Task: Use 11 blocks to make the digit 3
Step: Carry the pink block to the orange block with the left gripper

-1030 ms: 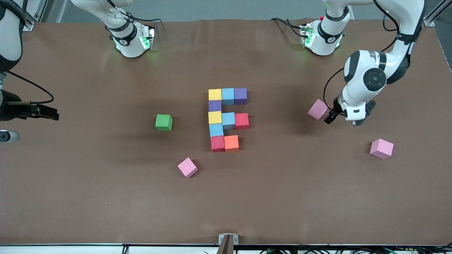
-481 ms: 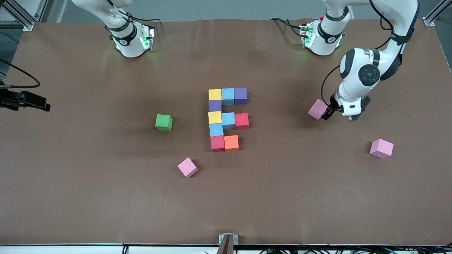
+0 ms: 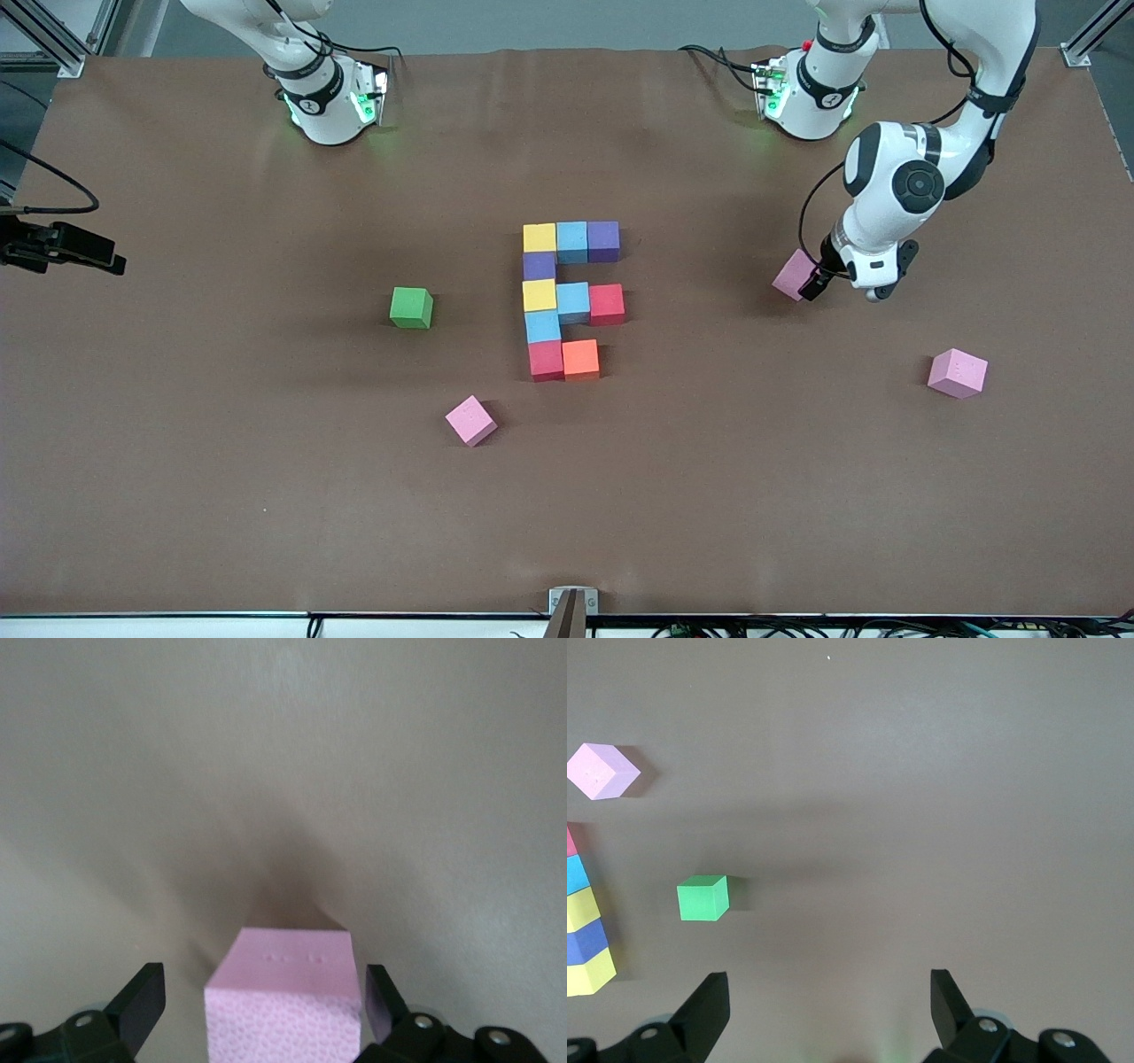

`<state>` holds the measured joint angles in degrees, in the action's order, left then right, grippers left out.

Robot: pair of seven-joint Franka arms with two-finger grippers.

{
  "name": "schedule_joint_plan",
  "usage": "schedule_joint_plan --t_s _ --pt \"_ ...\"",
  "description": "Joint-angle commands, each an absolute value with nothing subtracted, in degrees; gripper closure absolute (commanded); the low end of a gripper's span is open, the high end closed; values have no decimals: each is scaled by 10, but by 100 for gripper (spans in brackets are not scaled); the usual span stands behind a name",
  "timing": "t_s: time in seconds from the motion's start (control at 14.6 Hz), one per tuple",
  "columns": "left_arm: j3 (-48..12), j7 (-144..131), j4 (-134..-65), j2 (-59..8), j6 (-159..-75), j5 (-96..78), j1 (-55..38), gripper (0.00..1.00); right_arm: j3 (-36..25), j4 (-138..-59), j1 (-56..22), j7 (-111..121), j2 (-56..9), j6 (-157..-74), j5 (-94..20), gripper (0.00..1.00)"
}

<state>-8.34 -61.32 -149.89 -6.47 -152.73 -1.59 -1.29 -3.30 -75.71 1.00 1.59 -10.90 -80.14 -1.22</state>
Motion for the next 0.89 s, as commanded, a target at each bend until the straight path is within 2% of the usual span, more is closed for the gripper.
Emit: schedule_joint_plan --t_s 0.0,0.27,0.41,0.55,0.82 --pt "-112 -614 -1510 -64 -1545 -53 -10 1 -20 -784 17 12 -86 -812 -8 0" --pt "-113 -614 -1510 -81 -1560 -54 -11 9 -19 -814 12 11 -57 -813 -4 0" --pt "-113 -613 -1509 -88 -1567 -54 -12 20 -18 -830 11 11 -46 -813 -4 0" --pt "-113 -616 -1506 -90 -1566 -54 -13 43 -18 -838 7 11 -36 -820 -4 0" --pt "-123 -648 -1478 -83 -1550 -54 -13 79 -18 -923 3 12 32 -872 -4 0"
